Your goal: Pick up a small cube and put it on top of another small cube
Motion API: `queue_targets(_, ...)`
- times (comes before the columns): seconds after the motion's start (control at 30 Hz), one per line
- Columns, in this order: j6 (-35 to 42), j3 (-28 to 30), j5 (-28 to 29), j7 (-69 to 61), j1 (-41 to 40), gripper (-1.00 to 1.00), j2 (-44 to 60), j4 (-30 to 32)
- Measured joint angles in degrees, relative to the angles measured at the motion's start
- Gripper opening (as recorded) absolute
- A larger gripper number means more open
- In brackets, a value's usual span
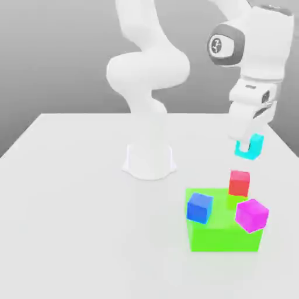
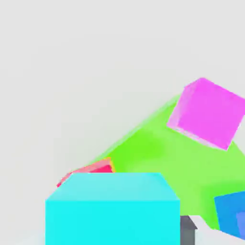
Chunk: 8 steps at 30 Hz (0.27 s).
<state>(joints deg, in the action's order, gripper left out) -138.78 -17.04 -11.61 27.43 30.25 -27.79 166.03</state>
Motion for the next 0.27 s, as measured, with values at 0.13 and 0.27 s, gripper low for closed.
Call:
queue_targets(0.13,-9.17,-1.21,-0.24,0.15,-0.34,-1.00,7.37,1.99)
queue_targets(0.27,-11.46,-1.50,-0.15,0.29,-0.49,1.00,9.27,2.40)
